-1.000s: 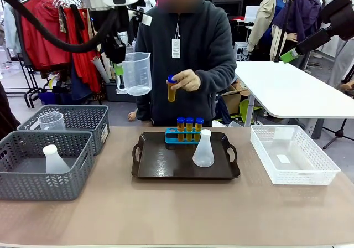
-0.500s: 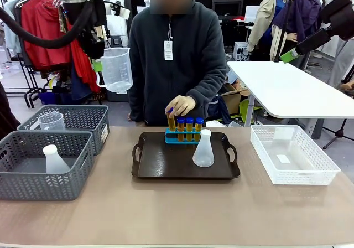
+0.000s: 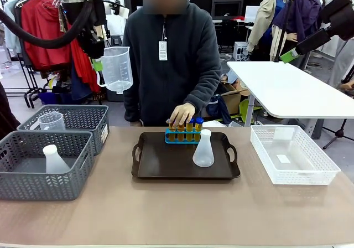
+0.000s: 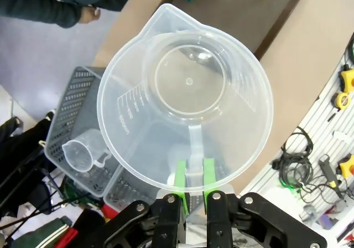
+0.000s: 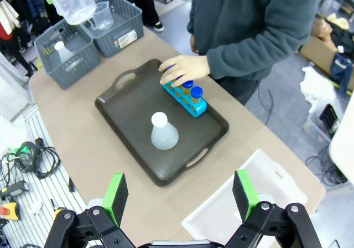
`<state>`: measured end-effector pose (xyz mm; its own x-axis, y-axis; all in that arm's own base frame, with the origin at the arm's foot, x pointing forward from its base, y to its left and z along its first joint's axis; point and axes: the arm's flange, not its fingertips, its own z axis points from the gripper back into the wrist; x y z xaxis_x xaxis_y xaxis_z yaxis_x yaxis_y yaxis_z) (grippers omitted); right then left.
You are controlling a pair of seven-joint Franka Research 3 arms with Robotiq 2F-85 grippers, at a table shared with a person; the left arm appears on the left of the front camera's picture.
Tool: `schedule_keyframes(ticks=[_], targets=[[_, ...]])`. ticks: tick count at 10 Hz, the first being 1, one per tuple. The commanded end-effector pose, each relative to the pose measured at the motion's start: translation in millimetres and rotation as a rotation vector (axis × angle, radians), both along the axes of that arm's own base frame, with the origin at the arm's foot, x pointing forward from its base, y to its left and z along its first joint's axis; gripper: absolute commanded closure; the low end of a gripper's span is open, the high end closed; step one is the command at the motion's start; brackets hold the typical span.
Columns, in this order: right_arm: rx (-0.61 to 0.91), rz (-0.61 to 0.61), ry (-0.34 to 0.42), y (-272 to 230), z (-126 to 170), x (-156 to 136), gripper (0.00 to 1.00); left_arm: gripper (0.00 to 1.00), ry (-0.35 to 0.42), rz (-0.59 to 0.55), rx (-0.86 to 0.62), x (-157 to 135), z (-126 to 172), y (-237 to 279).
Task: Prepare the laboratory tools.
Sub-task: Pick up one Large Measuring Cup and place it on the Handle tray.
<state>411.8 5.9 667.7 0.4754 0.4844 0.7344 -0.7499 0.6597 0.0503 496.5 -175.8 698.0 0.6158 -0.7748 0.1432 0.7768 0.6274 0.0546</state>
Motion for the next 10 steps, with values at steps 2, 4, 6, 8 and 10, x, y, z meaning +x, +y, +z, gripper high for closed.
schedule_keyframes(ticks=[2, 4, 6, 8, 10], targets=[[0.028, 0.015, -0.009, 0.6, 1.3, 0.9, 0.00, 1.00, 0.001, 0.005, 0.001, -1.2, 2.1, 3.2], [0.028, 0.015, -0.009, 0.6, 1.3, 0.9, 0.00, 1.00, 0.001, 0.005, 0.001, -1.2, 2.1, 3.2], [0.028, 0.015, -0.009, 0.6, 1.3, 0.9, 0.00, 1.00, 0.000, 0.000, 0.000, 0.3, 0.0, 0.0], [0.028, 0.015, -0.009, 0.6, 1.3, 0.9, 0.00, 1.00, 0.010, -0.038, 0.025, 5.6, -8.1, -24.3], [0.028, 0.015, -0.009, 0.6, 1.3, 0.9, 0.00, 1.00, 0.031, -0.093, 0.075, 9.0, -26.2, -56.1]])
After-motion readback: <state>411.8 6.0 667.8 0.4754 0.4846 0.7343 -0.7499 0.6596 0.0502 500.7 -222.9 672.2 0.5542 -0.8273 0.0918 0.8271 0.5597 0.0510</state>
